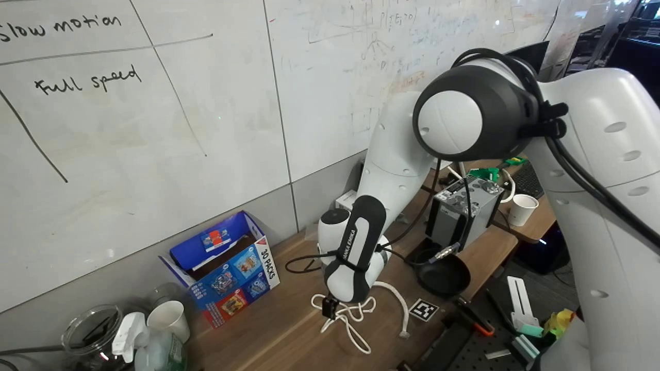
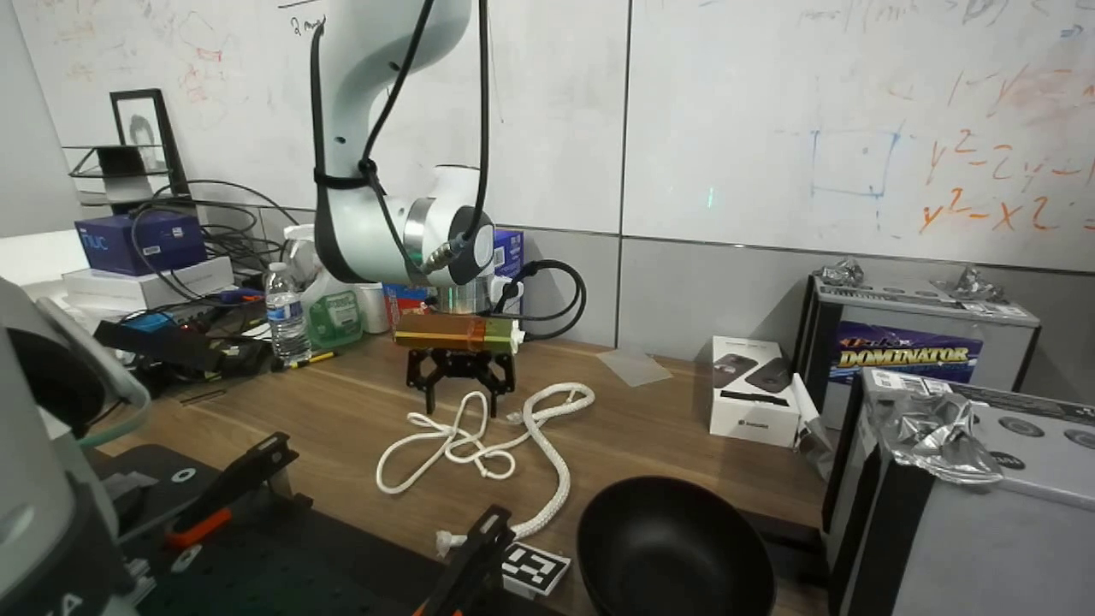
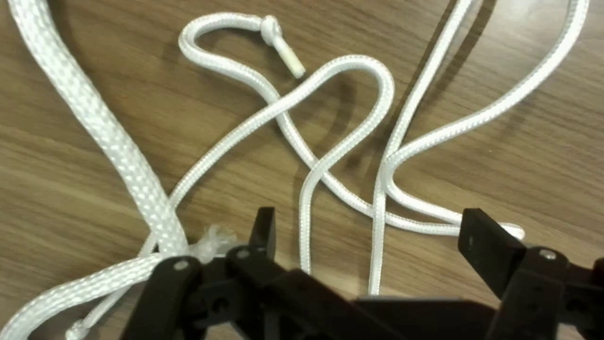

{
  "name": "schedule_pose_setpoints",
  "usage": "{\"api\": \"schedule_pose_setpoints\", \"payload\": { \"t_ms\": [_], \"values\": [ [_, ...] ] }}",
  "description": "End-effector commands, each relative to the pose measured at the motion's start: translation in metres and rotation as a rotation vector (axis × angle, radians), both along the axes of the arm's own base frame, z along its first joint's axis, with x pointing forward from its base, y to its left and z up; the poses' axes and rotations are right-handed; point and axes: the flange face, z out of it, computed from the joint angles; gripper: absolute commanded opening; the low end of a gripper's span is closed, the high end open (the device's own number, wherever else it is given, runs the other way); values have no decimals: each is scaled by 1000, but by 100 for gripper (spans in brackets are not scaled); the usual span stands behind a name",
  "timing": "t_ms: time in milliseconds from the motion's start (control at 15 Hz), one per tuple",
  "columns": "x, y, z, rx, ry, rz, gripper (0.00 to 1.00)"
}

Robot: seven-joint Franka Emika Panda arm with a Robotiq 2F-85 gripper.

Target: Put the left and right ropes in the box respectively

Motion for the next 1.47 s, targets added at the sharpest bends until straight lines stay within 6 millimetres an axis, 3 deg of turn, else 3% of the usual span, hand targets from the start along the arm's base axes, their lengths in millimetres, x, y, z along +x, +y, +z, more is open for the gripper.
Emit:
{"api": "schedule_pose_setpoints", "payload": {
  "t_ms": [0, 1400],
  "values": [
    [9, 0, -10, -4, -6, 28, 100],
    [-13, 5, -27, -2, 27, 121, 100]
  ]
}}
